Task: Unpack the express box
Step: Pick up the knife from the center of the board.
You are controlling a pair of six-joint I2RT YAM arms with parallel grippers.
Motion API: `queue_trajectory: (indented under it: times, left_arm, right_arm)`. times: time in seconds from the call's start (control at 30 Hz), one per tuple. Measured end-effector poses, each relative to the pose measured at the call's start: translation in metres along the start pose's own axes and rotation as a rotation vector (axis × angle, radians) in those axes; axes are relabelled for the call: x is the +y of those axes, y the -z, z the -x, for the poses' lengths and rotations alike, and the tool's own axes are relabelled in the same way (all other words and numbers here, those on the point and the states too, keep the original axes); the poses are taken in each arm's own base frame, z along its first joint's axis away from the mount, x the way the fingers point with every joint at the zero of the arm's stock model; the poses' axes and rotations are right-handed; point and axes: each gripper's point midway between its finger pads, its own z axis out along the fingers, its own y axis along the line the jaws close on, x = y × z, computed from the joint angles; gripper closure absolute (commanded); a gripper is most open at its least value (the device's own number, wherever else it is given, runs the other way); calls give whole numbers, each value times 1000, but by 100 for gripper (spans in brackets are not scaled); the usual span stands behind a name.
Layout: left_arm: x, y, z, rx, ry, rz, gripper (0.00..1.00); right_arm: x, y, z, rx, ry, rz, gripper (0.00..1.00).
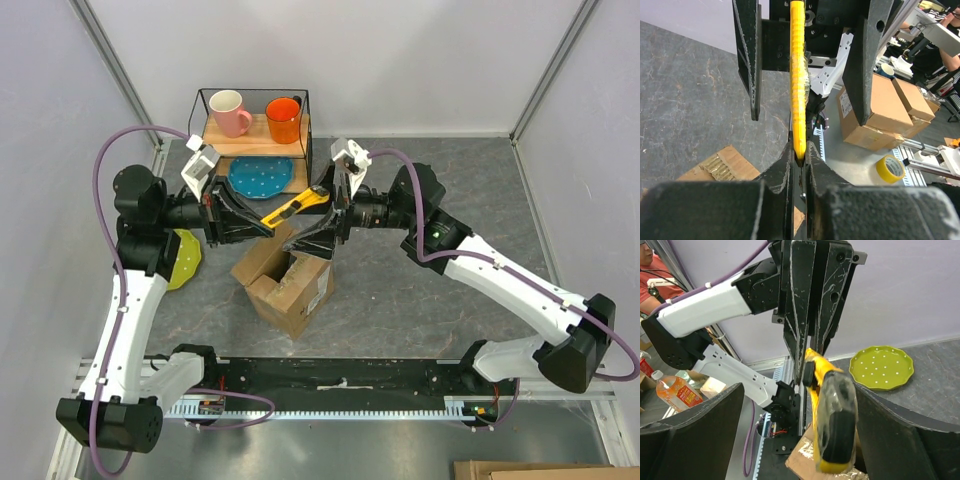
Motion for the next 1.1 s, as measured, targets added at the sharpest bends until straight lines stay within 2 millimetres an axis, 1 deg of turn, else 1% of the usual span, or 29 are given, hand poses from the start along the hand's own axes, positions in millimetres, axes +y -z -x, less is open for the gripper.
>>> queue_trajectory:
  times: [0.13,0.2,0.33,0.37,0.43,0.47,0.5,0.53,0.6,0.63,0.67,0.7,0.8,0.87,0.9,0.93,0.97,1.07,1.1]
  left_arm:
    - [-3,0,2,3,-12,1,98]
    - [-4,0,1,4,-14,2,98]
    - [-5,1,-1,6,-12,2,98]
    - [-6,1,-1,6,-13,3,98]
    - [-6,0,-1,7,-18,1,98]
    - [-6,0,-2,7,-18,0,98]
    - [-6,0,-2,7,-19,1,98]
    - [-6,0,-1,7,-21,1,98]
    - [-7,0,-1,6,-24,2,98]
    - [-6,1,-2,4,-22,7,98]
    - [-6,1,-2,3,-21,11,98]
    - [-6,1,-2,2,-20,13,98]
    - [-8,1,-2,2,-29,14,98]
    - [-9,1,-3,1,-34,15,98]
    - [-9,1,-4,0,-36,16,98]
    - [-9,1,-4,0,-37,16,98]
    - [-10,1,-4,0,-38,17,98]
    - [-9,1,-4,-2,-38,19,98]
    - [-9,1,-5,-2,-38,20,95]
  right_arm:
    - [1,3,-3,-16,16,4,15]
    - [1,2,-2,-33,28,9,20]
    - [3,-2,11,-92,51,37,29]
    - [3,-4,13,-103,52,44,35]
    - [0,-12,17,-118,37,67,40]
    - [-2,-16,17,-121,34,75,47]
    - [-4,-20,16,-119,20,84,51]
    - [-7,-23,15,-116,10,91,58]
    - [-10,-27,11,-107,-17,101,63]
    - [-10,-28,10,-103,-24,109,72]
    - [-9,-28,11,-104,-26,117,77]
    - [-7,-28,11,-105,-24,122,79]
    - [-4,-28,13,-104,-35,134,80]
    - [-3,-28,12,-101,-37,139,82]
    - [-2,-28,12,-101,-37,141,86]
    - [-2,-28,11,-100,-39,141,95]
    - [-2,-28,12,-101,-40,142,100]
    - [-2,-28,12,-101,-46,142,100]
    - [-2,-28,12,-101,-48,142,100]
